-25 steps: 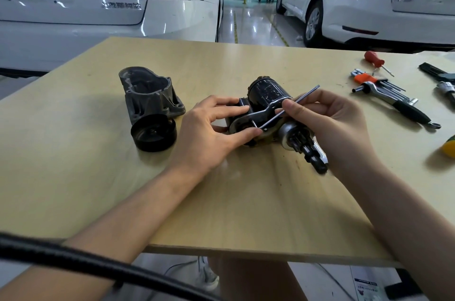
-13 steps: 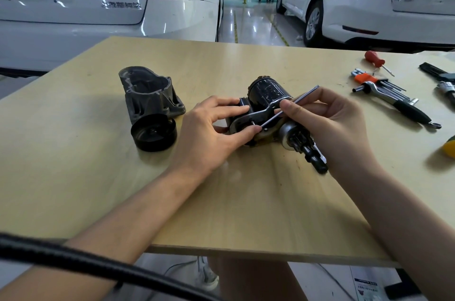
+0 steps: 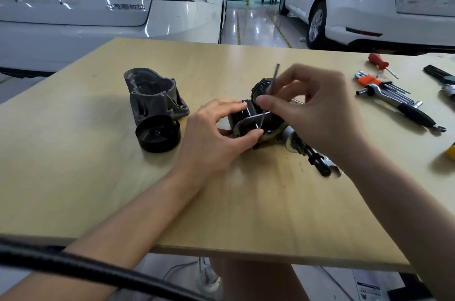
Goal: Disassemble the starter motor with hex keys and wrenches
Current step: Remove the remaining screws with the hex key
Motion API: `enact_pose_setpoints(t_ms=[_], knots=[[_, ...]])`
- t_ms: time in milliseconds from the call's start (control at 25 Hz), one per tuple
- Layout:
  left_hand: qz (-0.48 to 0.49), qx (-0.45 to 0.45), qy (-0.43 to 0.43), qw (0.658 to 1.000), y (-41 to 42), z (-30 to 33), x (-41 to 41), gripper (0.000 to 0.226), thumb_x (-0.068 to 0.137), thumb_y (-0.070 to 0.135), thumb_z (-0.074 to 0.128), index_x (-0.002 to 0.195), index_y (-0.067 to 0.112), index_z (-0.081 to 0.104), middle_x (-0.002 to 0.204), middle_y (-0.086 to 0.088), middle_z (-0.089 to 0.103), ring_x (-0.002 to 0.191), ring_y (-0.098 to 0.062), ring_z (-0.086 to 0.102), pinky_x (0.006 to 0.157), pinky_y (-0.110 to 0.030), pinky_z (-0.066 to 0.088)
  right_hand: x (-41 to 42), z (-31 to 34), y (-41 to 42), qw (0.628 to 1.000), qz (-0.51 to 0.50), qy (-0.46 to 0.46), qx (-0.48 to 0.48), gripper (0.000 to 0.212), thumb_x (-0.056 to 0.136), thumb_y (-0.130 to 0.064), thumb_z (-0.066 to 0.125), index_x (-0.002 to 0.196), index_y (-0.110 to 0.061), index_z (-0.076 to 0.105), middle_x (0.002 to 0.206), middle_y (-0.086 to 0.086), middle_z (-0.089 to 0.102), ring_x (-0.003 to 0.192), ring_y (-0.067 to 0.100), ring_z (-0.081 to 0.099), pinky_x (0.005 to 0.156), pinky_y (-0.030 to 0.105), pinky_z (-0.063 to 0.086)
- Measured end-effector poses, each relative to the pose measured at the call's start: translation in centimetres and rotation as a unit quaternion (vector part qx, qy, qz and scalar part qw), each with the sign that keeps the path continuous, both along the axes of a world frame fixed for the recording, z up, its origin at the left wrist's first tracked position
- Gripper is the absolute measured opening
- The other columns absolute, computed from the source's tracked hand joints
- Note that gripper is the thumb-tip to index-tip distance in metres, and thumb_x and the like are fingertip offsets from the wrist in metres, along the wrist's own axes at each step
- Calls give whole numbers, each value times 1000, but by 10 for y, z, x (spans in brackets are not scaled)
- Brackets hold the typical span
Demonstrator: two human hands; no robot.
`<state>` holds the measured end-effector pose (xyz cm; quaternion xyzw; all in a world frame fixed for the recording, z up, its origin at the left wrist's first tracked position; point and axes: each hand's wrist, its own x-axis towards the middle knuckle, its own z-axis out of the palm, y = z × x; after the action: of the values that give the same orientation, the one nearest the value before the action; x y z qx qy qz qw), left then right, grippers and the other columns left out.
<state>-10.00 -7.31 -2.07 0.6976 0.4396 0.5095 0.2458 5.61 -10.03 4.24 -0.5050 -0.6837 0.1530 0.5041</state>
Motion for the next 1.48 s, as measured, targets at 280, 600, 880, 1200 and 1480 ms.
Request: enact_pose_setpoints(t_ms=[280,600,880,1200,1480], knots=[[5,-14,44,999,1,6,-2,21,55,46,48,76,43,45,82,11,52,83,11,50,67,-3,35,-39,-2,-1,944,37,-328,12,13,82,-22,69,92,-26,77,83,1,74,81,21,62,75,33,43],[-7,-34,46,998,-2,4,-3,53,64,36,87,111,27,63,115,6,56,104,10,51,80,-4,43,19,9,-13,960,39,255,-105,7,71,-18,78,78,-16,76,73,2,75,63,8,69,61,14,51],[19,29,41,999,-11,7,-1,16,71,20,61,86,14,65,91,2,56,85,-5,52,76,-14,40,24,30,-19,955,36,-51,-291,13,79,-15,75,67,-9,77,57,6,69,30,3,36,33,11,27],[23,27,57,998,-5,0,-3,24,80,8,69,102,15,71,103,2,60,94,-1,53,80,-7,37,5,12,-4,934,16,-226,-277,24,75,-15,64,52,-8,70,48,10,64,31,15,52,38,22,41],[28,34,52,998,-3,0,-2,29,80,8,71,108,14,72,112,3,62,102,4,52,85,-3,36,7,4,-6,944,17,-207,-257,22,74,-15,61,56,-6,70,48,11,64,34,21,52,34,19,36]])
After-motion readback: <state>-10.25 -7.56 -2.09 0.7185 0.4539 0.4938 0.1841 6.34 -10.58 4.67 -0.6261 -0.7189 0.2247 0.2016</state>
